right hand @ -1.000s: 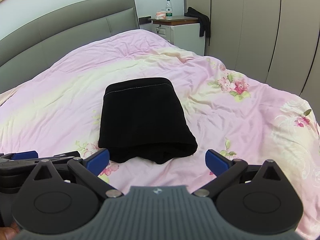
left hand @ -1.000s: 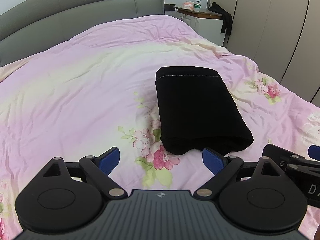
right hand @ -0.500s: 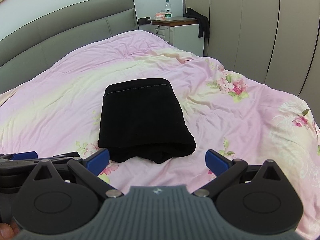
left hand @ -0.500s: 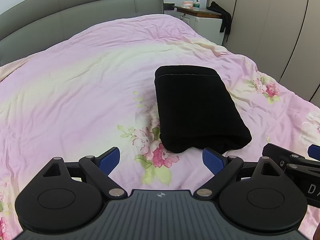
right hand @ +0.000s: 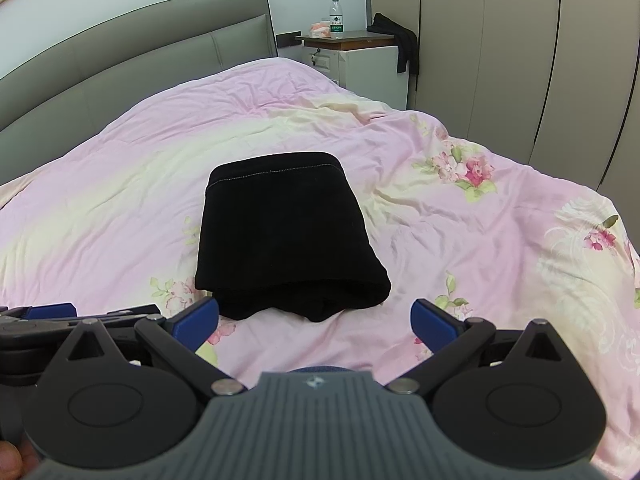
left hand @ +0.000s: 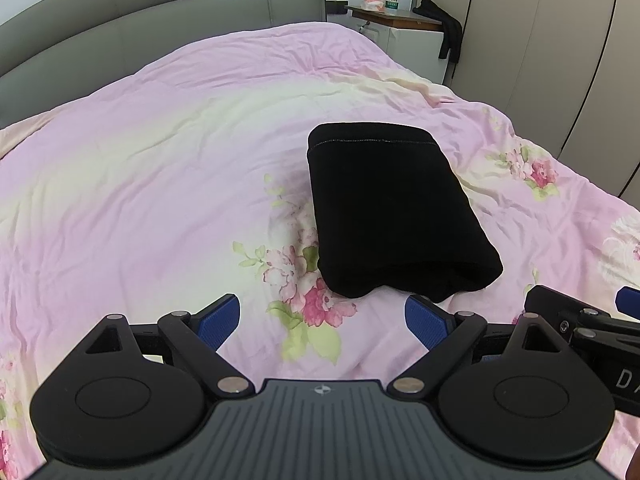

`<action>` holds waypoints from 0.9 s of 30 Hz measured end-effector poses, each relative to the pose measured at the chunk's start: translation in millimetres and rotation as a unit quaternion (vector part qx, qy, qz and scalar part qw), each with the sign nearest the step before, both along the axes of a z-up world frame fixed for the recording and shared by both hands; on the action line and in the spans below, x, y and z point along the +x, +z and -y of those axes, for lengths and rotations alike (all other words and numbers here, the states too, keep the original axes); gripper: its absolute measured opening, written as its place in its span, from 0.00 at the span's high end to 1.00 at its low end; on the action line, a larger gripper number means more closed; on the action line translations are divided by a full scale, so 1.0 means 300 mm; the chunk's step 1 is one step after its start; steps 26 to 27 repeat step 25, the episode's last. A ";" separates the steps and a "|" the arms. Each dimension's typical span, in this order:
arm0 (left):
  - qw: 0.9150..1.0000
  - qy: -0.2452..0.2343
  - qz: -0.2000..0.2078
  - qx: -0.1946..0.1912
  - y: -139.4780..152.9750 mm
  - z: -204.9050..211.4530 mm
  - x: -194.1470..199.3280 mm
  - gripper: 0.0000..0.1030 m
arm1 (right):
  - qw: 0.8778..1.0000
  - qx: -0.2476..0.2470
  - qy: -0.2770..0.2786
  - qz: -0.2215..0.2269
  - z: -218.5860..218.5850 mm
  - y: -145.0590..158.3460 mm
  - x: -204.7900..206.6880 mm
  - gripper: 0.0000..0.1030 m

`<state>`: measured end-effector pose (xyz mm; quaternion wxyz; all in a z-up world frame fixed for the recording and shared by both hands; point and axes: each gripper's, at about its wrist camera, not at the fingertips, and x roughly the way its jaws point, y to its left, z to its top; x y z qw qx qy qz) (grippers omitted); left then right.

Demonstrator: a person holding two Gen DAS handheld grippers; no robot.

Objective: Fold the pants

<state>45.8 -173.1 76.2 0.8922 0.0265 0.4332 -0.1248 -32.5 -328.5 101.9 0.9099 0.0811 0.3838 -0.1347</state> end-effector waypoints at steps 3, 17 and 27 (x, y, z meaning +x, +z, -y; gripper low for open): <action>1.000 0.000 0.000 0.001 0.001 0.000 -0.001 0.00 | 1.000 0.001 -0.001 0.000 0.000 0.000 -0.002 0.05; 1.000 -0.002 0.001 0.001 0.002 -0.001 -0.005 0.00 | 1.000 0.001 0.000 0.000 0.000 -0.002 -0.003 0.05; 1.000 -0.003 0.004 0.003 0.004 -0.001 -0.011 0.00 | 1.000 0.001 0.000 0.001 0.001 -0.002 -0.003 0.05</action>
